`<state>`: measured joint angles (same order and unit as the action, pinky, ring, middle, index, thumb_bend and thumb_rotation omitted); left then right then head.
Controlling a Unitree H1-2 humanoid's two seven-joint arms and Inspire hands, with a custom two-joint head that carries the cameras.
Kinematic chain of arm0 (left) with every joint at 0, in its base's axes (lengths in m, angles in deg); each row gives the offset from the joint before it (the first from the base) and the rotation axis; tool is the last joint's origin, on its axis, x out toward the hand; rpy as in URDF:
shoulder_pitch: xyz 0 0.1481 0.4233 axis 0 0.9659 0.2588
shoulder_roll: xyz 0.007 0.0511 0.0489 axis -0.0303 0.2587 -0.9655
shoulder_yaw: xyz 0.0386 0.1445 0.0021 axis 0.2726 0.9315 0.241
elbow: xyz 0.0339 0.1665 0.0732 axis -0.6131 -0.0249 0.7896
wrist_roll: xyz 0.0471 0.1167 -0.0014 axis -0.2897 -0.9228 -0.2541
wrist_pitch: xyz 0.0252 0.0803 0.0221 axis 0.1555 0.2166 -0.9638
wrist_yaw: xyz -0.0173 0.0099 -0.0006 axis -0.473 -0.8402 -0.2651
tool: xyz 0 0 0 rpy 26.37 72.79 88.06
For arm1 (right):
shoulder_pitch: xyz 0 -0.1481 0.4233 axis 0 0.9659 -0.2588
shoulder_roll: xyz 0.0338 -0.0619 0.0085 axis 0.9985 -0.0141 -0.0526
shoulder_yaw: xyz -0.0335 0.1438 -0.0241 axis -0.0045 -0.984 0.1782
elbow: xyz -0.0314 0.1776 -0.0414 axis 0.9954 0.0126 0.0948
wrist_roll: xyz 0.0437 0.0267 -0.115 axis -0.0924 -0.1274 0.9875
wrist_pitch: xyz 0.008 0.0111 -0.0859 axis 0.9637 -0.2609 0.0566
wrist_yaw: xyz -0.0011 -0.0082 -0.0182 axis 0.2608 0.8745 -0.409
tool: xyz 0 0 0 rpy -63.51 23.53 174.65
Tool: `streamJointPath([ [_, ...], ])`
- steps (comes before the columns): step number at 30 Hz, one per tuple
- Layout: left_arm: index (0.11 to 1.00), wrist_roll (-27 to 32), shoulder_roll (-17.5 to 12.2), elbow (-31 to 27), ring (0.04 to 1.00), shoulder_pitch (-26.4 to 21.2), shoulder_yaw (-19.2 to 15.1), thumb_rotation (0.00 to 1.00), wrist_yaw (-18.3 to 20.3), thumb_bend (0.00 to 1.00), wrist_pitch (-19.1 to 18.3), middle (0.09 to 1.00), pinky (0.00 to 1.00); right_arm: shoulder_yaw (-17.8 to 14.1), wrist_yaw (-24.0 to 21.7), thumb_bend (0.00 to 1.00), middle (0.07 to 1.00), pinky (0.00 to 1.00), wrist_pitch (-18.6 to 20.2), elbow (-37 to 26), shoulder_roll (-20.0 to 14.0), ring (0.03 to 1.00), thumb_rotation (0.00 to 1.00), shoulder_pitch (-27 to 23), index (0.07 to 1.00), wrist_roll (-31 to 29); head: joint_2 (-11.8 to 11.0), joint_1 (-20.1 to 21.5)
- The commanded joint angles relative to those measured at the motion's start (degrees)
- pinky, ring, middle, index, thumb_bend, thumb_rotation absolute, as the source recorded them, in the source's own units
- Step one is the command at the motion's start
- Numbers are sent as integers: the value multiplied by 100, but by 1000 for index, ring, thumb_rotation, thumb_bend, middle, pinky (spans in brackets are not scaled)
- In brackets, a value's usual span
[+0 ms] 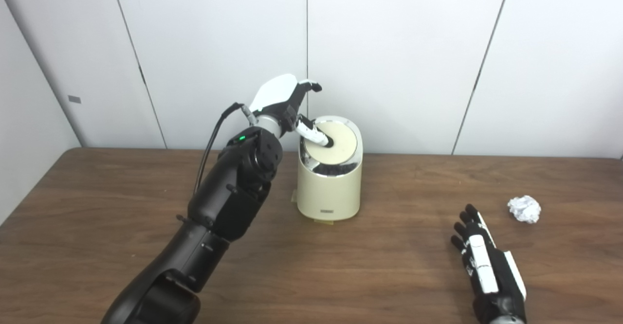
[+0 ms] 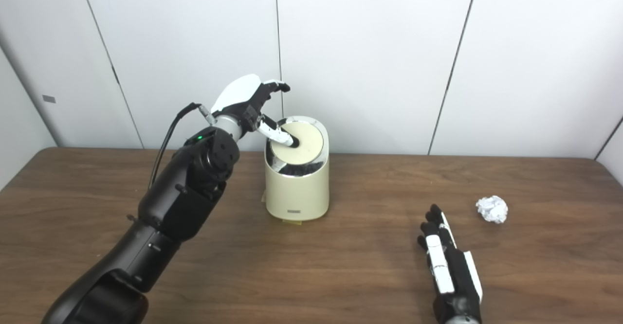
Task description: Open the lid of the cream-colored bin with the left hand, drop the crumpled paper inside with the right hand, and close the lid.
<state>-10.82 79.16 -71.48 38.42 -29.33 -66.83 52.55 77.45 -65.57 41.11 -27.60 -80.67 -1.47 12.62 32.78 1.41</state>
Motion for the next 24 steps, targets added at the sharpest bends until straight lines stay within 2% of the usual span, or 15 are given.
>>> streamJointPath([
  [1, 898, -109, -67, -179, 879, -309, 57, 127, -79, 936, 44, 925, 687, 17, -22, 581, 973, 931, -60, -238, -16, 955, 856, -134, 970, 22, 6, 5],
  [5, 901, -201, -107, -182, 876, -283, 203, 117, -93, 944, 70, 932, 696, 32, -33, 574, 970, 926, -54, -297, -39, 950, 866, -113, 969, 55, 31, -9],
  [11, 911, -840, -459, -92, 907, -303, 835, 100, -121, 944, 487, 939, 806, 45, -68, 578, 971, 929, -100, -328, -44, 955, 868, -81, 969, 40, 58, -44],
  [15, 903, -1250, -645, -63, 902, -315, 1188, 76, -88, 971, 706, 936, 803, 29, -70, 586, 970, 927, -104, -373, -39, 952, 861, -55, 967, 5, 95, -56],
  [24, 894, -1721, -692, 13, 918, -224, 1423, 29, -69, 1000, 901, 917, 806, 7, -35, 588, 968, 932, -22, -433, -19, 954, 849, -40, 965, -69, 130, -71],
])
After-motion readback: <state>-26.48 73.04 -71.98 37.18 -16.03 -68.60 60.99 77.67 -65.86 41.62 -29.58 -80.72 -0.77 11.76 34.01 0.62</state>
